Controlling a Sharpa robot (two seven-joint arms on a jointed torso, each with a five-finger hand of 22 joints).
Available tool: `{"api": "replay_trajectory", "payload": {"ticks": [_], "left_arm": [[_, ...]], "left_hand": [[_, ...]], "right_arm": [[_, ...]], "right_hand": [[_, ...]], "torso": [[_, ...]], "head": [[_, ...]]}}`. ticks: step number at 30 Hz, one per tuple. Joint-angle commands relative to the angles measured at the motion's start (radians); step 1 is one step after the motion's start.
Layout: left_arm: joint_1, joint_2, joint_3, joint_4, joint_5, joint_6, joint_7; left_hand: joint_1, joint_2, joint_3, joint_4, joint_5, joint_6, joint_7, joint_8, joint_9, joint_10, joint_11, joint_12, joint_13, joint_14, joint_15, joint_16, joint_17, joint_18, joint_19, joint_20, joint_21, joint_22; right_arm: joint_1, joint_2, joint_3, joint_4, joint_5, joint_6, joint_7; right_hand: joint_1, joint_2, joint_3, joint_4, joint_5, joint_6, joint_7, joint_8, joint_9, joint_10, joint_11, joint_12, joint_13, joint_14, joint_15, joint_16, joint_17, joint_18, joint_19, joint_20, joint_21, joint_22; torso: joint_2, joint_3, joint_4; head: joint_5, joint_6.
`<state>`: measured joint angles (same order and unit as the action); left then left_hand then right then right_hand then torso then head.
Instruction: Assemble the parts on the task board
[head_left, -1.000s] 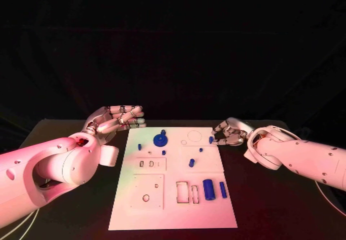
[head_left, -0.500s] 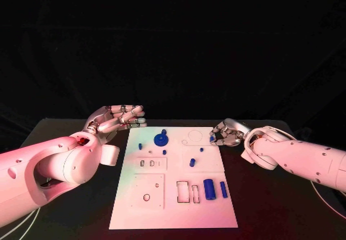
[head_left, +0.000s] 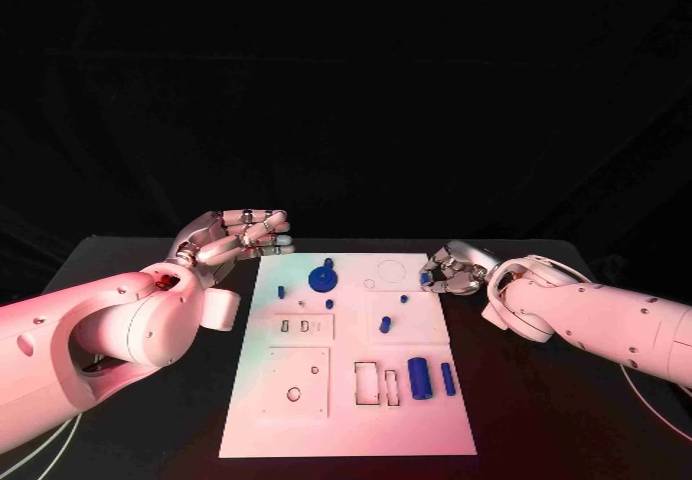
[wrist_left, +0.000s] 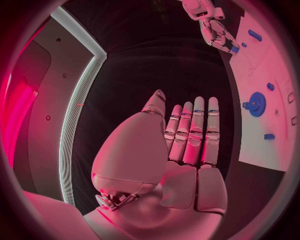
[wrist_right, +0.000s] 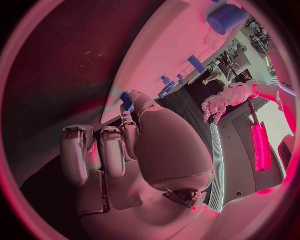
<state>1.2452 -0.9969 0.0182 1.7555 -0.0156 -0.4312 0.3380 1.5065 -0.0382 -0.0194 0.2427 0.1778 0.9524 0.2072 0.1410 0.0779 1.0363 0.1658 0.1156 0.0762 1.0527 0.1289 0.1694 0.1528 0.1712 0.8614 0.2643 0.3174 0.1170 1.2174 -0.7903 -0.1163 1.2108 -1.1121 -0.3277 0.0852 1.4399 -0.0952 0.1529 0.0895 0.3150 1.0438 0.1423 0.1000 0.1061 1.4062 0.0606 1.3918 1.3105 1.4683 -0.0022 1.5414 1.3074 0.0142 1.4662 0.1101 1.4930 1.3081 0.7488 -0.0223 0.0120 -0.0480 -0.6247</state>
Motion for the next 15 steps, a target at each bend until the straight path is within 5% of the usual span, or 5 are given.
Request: {"api": "replay_trajectory", "payload": {"ticks": [1,15], "left_arm": [[0.001,0.001,0.001,0.002,0.002,0.016,0.003],[0.001,-0.001,0.001,0.001,0.002,0.018,0.000]], "left_hand": [[0.007,0.003,-0.002,-0.002,-0.003,0.004,0.006,-0.006,0.000,0.001,0.000,-0.005,-0.001,-0.001,-0.001,-0.005,0.001,0.013,0.006,0.002,0.005,-0.002],[0.007,0.003,-0.002,-0.002,-0.003,0.004,0.006,-0.006,0.000,0.001,0.000,-0.005,-0.001,-0.001,-0.001,-0.005,0.001,0.013,0.006,0.002,0.005,-0.002]], "right_arm": [[-0.002,0.003,-0.001,-0.001,-0.016,0.016,-0.004],[-0.003,0.001,0.000,0.008,0.012,-0.093,-0.008]], "right_hand": [[0.001,0.008,0.012,-0.001,-0.004,0.010,-0.001,0.004,0.002,0.009,-0.002,0.007,0.079,0.089,-0.008,0.004,0.208,0.008,0.045,-0.009,0.008,0.203],[-0.006,0.056,0.075,-0.012,-0.013,0.079,-0.035,0.046,0.018,0.038,-0.032,0.033,0.105,0.092,-0.033,0.010,0.221,0.000,0.067,-0.031,0.033,0.226]], "torso": [[0.000,0.0001,0.0002],[0.000,0.0002,0.0004]], "head": [[-0.001,0.000],[-0.001,-0.003]]}}
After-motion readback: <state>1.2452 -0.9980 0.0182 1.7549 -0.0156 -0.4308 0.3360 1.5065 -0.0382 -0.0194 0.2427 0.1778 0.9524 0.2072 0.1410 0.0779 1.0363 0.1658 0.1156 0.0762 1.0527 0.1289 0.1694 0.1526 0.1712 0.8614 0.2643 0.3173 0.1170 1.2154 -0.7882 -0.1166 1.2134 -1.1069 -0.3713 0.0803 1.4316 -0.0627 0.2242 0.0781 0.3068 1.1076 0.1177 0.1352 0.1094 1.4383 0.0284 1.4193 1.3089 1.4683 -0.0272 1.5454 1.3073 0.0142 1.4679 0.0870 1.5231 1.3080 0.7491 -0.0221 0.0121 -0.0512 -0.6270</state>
